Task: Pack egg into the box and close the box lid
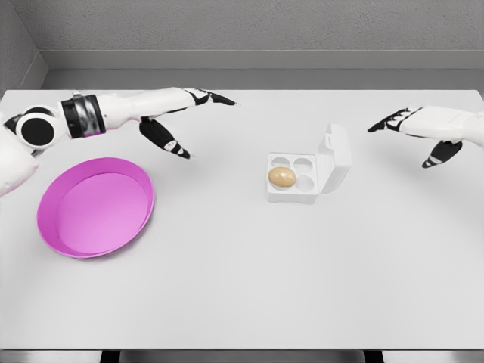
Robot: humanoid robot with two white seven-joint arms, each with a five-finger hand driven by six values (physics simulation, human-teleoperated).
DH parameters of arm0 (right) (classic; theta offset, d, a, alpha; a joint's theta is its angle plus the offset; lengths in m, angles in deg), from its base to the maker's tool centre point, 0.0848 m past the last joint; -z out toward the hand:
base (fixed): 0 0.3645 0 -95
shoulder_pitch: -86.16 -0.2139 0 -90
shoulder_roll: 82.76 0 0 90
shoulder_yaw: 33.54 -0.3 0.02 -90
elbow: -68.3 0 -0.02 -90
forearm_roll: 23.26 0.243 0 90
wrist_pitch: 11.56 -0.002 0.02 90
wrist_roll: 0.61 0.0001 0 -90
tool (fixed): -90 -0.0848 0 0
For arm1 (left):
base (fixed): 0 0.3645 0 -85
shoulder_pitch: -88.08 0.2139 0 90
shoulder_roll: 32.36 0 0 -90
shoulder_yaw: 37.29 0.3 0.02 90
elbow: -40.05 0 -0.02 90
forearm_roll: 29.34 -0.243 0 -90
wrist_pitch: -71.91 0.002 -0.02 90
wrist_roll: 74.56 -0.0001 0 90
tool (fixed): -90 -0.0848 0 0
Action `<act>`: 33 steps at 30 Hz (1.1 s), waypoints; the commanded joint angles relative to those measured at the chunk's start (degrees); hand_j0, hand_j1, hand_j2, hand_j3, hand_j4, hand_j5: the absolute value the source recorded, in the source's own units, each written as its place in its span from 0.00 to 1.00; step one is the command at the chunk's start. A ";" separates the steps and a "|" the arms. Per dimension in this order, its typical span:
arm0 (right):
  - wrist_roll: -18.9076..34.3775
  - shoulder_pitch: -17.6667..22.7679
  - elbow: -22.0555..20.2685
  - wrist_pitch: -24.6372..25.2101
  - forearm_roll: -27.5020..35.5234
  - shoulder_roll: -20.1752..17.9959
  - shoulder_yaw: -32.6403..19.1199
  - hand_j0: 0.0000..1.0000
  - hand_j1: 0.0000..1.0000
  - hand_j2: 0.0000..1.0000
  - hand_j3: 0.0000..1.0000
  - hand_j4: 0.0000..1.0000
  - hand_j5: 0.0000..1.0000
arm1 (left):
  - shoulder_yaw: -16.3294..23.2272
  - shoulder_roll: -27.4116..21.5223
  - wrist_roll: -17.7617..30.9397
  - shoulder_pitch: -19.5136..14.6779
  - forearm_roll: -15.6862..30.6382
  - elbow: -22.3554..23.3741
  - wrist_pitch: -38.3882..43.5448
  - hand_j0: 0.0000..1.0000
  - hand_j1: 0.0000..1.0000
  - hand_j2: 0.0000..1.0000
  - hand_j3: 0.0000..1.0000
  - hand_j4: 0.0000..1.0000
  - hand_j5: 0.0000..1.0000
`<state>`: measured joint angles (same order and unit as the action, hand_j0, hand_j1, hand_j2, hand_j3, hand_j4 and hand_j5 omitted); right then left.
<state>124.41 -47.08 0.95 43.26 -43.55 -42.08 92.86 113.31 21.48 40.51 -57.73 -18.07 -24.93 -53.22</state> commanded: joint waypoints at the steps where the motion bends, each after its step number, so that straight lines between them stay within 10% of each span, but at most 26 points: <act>1: -0.03 0.00 -1.46 0.17 1.75 -1.04 -0.01 1.00 1.00 1.00 1.00 1.00 1.00 | -0.22 -3.47 0.08 0.00 3.41 -3.13 0.12 1.00 1.00 1.00 1.00 1.00 1.00; 33: -0.14 5.45 -12.63 0.17 3.59 -3.32 0.25 1.00 1.00 1.00 1.00 1.00 1.00 | -2.95 -14.37 0.08 5.72 6.13 -8.76 0.12 1.00 1.00 1.00 1.00 1.00 1.00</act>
<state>124.30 -41.72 -11.23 43.29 -40.62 -45.30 93.10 110.49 7.38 40.60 -52.02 -12.39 -33.56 -53.21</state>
